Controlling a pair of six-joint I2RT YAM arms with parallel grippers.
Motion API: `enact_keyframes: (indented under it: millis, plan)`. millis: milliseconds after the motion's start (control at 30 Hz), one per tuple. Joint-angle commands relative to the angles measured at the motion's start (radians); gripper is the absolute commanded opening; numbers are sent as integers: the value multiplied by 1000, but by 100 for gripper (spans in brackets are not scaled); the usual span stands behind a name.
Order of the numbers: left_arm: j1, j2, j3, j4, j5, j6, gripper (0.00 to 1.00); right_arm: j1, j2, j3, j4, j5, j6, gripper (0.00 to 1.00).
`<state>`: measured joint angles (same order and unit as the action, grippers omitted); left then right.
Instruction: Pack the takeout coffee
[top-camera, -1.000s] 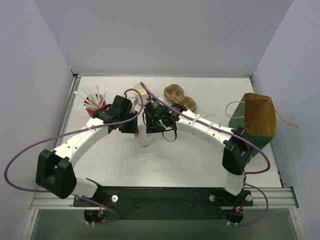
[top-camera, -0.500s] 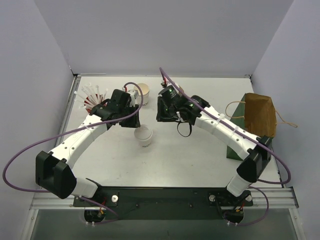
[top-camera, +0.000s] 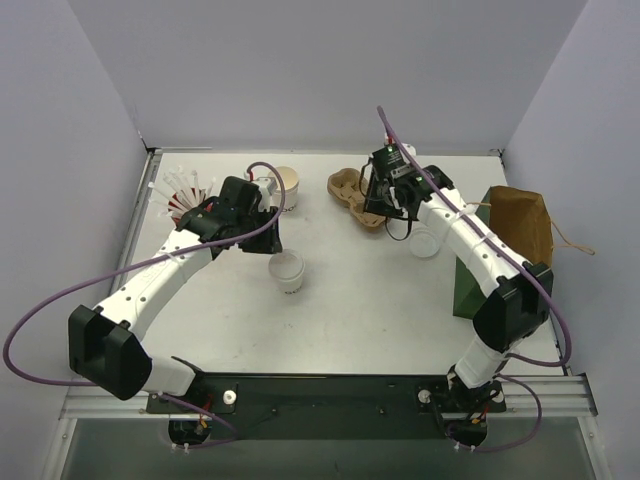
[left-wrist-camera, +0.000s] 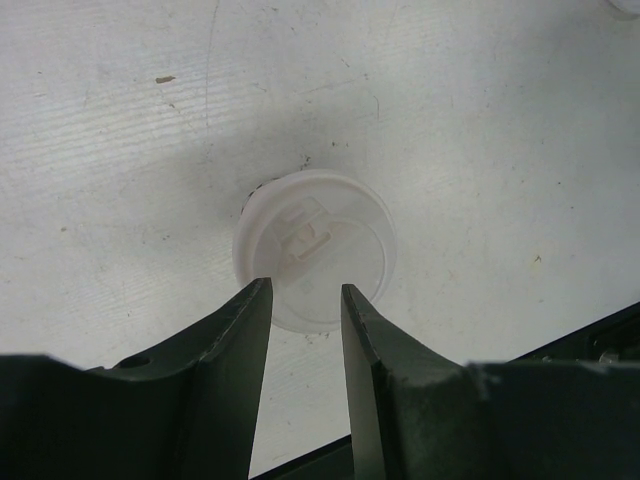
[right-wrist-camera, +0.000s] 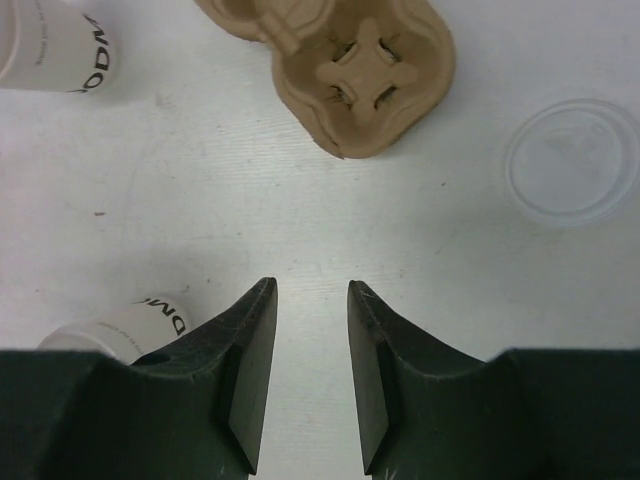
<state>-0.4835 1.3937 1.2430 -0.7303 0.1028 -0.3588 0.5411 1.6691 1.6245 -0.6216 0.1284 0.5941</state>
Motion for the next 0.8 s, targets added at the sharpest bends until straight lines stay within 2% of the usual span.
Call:
enact_keyframes:
  millis: [0, 200, 567, 767]
  plan:
    - [-4, -38, 49, 14, 40, 4, 44, -59, -38, -26, -7, 24, -16, 31]
    - [-13, -19, 47, 31, 89, 4, 46, -64, 75, 38, 0, -4, 6, 31]
    - [-251, 114, 76, 109, 66, -51, 49, -61, 92, 20, 19, 20, 12, 31]
    - [-305, 259, 96, 193, 45, -74, 49, -79, 72, 0, 19, 63, 12, 31]
